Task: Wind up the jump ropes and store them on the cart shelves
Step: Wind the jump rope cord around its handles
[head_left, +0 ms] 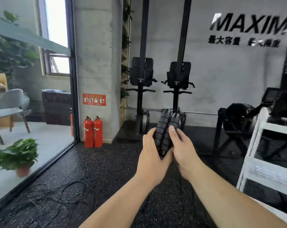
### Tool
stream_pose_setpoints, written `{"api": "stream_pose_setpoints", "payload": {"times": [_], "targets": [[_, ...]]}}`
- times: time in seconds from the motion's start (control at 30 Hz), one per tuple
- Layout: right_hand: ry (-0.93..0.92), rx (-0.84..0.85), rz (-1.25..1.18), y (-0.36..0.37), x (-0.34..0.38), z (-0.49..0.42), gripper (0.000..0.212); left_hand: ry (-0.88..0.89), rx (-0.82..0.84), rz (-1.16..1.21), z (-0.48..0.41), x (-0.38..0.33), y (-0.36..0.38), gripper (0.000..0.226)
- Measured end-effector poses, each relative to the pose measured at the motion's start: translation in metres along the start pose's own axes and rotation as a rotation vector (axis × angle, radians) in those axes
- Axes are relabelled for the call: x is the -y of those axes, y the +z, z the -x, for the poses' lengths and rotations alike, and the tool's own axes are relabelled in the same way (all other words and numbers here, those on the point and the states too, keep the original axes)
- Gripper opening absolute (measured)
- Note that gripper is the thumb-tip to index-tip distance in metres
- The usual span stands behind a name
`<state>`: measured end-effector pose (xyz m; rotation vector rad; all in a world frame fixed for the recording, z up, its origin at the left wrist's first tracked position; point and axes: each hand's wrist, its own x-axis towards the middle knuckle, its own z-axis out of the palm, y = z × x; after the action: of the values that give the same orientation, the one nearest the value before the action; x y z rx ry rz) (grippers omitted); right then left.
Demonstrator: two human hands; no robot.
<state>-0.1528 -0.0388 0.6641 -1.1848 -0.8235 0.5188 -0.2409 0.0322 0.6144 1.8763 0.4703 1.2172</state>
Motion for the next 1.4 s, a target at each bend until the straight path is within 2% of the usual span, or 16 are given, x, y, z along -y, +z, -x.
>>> {"api": "stream_pose_setpoints", "payload": {"times": [0.1, 0.33, 0.5, 0.73, 0.87, 0.93, 1.03, 1.33, 1.4], "targets": [[-0.030, -0.055, 0.052, -0.016, -0.005, 0.032, 0.029, -0.062, 0.046, 0.109, 0.036, -0.004, 0.008, 0.078], [-0.002, -0.142, 0.100, -0.047, -0.039, 0.083, 0.025, -0.136, 0.135, 0.156, 0.094, 0.015, 0.032, 0.074], [0.083, -0.125, 0.097, -0.070, -0.073, 0.092, 0.023, -0.213, 0.196, 0.185, 0.115, 0.033, 0.049, 0.073], [0.112, -0.107, 0.179, -0.098, -0.126, 0.083, 0.020, -0.393, 0.227, 0.047, 0.122, 0.067, 0.072, 0.073], [0.126, -0.087, 0.210, -0.118, -0.168, 0.087, 0.019, -0.510, 0.337, -0.047, 0.123, 0.094, 0.090, 0.064], [0.172, -0.087, 0.206, -0.123, -0.184, 0.082, 0.017, -0.512, 0.394, -0.090, 0.126, 0.110, 0.098, 0.057], [0.212, -0.083, 0.261, -0.128, -0.194, 0.065, 0.018, -0.532, 0.383, -0.096, 0.120, 0.127, 0.108, 0.052], [0.275, 0.050, 0.489, -0.158, -0.195, 0.030, 0.010, -0.455, 0.438, -0.155, 0.105, 0.149, 0.117, 0.062], [0.306, 0.057, 0.446, -0.161, -0.196, 0.023, 0.013, -0.421, 0.449, -0.226, 0.098, 0.154, 0.116, 0.066]]}}
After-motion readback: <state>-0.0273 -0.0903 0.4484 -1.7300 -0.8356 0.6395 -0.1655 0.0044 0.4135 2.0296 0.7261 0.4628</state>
